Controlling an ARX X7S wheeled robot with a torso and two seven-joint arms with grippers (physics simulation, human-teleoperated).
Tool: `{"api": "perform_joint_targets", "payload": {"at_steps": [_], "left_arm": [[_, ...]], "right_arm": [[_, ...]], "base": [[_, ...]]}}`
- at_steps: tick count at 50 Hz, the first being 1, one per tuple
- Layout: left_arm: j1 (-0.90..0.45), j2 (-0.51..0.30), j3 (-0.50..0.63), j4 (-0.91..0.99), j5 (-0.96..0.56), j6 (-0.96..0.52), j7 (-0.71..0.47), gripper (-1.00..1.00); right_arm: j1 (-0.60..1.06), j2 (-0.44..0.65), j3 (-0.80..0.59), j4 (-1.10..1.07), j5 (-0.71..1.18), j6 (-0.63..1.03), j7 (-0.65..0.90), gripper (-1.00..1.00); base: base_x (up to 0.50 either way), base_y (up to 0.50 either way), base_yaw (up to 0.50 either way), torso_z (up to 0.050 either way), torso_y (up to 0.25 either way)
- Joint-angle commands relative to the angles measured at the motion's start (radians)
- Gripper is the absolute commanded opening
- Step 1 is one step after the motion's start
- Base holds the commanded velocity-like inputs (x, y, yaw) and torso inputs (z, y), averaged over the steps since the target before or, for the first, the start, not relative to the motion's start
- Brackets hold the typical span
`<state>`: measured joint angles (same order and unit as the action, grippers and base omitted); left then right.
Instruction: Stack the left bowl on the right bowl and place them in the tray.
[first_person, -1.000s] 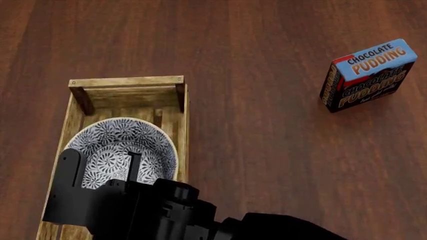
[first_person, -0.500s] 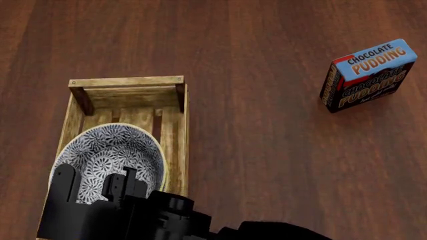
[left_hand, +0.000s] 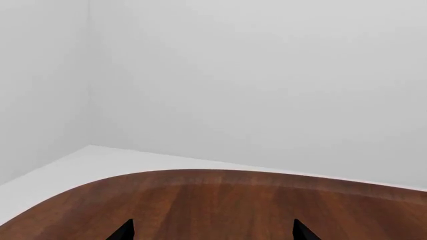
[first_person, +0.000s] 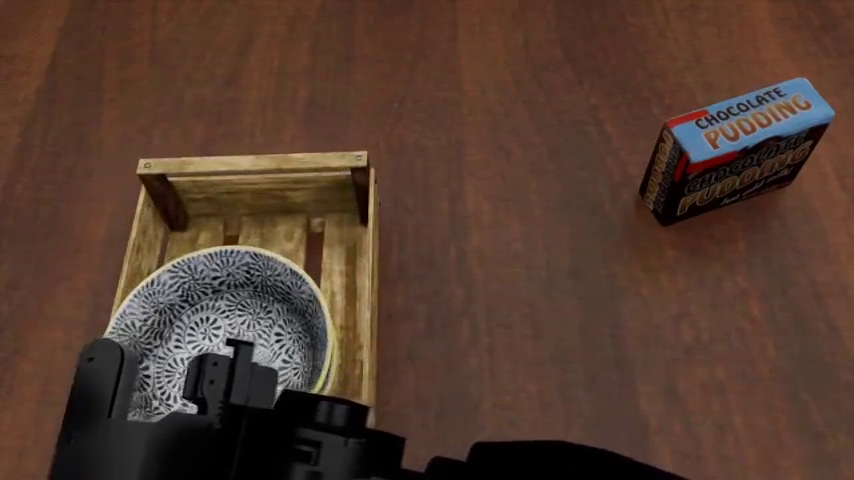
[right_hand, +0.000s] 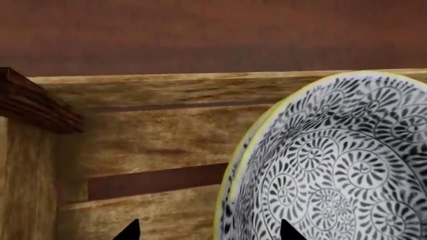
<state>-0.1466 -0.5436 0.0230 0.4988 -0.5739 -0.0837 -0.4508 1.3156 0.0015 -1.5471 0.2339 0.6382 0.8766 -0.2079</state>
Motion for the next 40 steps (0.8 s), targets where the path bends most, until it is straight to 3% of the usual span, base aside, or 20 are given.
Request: {"api": "perform_joint_targets", "payload": {"at_steps": [1, 40], "left_arm": [[-0.001, 0.000, 0.001, -0.003, 0.000, 0.002, 0.000, 1.00], [0.004, -0.008, -0.006, 0.000, 0.006, 0.002, -0.015, 1.00]], "right_arm": [[0.021, -0.001, 0.002, -0.052, 0.043, 0.036, 0.034, 1.00], [0.107, -0.001, 0.002, -0.125, 0.189, 0.049, 0.201, 1.00]], "base": [[0.00, 0.00, 0.00, 0.000, 0.000], [0.00, 0.00, 0.00, 0.000, 0.000]]}}
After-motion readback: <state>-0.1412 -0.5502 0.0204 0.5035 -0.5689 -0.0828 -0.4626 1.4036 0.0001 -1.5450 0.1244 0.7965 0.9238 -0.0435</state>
